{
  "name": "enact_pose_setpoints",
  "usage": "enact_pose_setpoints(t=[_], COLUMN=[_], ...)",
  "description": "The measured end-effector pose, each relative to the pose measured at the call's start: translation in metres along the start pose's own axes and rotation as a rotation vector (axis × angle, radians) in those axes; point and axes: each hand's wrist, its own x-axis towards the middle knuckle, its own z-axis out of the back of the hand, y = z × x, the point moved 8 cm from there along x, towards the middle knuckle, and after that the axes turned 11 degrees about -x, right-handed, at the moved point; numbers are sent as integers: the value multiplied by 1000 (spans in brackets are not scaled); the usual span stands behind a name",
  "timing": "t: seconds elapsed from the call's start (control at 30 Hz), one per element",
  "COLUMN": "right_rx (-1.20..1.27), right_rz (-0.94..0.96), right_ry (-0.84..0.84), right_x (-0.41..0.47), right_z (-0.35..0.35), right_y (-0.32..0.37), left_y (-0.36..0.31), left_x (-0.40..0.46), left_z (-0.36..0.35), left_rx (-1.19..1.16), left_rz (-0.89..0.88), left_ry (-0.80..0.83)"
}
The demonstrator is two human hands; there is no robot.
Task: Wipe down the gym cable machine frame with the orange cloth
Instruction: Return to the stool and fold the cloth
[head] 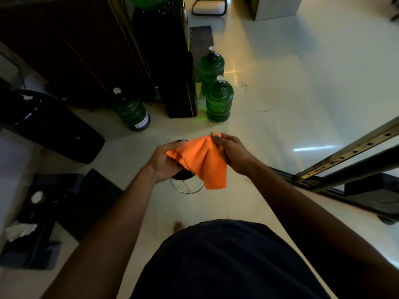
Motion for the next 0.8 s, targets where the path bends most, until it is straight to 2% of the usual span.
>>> enact_pose_setpoints(t=[0.1,0.23,0.37,0.5,0.57,0.67,0.8], right_rx=[2,-100,-306,-330,-308,-341,-479], right_rz=[-26,-18,47,55,40,68,150], right_ry=[-55,-133,-247,-319,-360,-432,-412], right_x=[2,9,13,19,21,23,29], right_z=[-8,-19,-26,-39,-45,-51,-63], right_y=[-5,-6,-3,-7,-10,-8,0], left_y=[-8,-20,-43,-64,-72,-82,-91], left_x=[0,3,2,-6,-12,-14,-11], left_z=[16,36,61,78,82,94,107], left_rx=[-58,192,383,641,703,696,687], left_rz=[-47,-87,-243,-338,-353,-384,-412], left_ry=[-12,-65,-251,-502,-563,-561,-440])
